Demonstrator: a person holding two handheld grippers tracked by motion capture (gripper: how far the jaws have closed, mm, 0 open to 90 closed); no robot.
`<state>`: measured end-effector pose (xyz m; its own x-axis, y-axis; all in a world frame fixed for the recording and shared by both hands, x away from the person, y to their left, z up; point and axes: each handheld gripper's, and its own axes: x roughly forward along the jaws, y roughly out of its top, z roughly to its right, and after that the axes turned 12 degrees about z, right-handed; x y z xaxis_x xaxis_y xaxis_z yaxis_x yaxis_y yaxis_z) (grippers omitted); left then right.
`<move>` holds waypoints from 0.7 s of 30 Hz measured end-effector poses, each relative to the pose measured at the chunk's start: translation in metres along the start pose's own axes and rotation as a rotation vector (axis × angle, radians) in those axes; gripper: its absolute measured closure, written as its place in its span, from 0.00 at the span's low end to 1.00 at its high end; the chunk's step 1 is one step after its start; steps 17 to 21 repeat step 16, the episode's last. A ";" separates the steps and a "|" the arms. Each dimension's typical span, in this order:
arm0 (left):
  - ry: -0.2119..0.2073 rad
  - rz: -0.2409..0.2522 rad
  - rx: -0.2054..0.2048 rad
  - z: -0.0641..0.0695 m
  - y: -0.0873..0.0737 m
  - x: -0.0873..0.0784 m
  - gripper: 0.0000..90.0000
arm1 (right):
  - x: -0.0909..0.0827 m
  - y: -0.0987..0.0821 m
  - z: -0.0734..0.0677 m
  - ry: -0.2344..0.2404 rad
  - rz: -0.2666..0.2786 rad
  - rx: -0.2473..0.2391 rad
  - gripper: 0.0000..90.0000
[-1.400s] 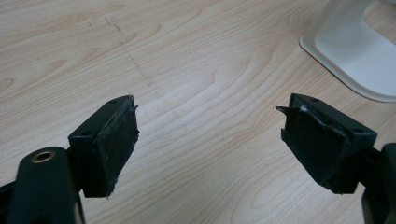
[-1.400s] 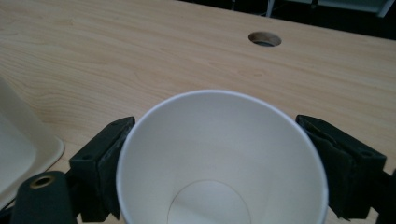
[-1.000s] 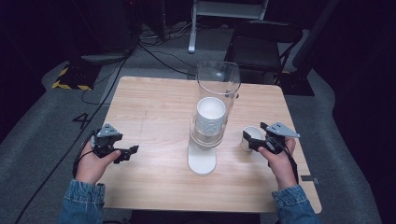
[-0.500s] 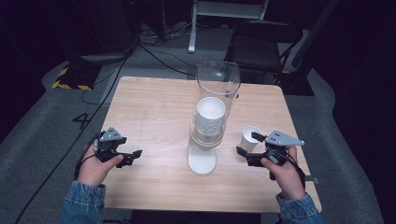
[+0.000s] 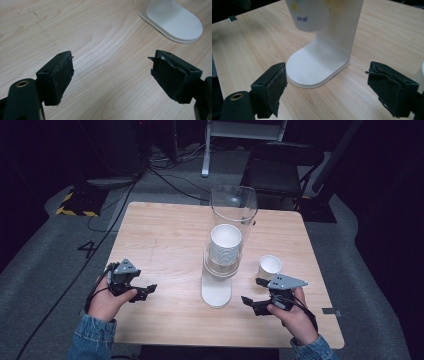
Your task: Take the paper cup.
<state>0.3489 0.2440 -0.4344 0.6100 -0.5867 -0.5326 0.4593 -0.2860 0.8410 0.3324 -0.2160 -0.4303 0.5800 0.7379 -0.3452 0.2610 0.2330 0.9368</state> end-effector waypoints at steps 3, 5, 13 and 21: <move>-0.015 -0.019 0.020 0.004 -0.001 0.005 0.20 | 0.004 -0.010 0.002 0.002 -0.033 0.008 0.18; -0.027 -0.025 0.018 0.005 -0.002 0.008 0.20 | 0.009 -0.017 0.003 0.013 -0.056 0.011 0.18; -0.031 -0.043 0.018 0.002 -0.006 0.010 0.19 | 0.031 -0.046 0.006 0.019 -0.149 -0.005 0.18; -0.035 -0.062 0.006 0.001 -0.009 0.014 0.19 | 0.034 -0.052 0.009 -0.014 -0.149 -0.013 0.18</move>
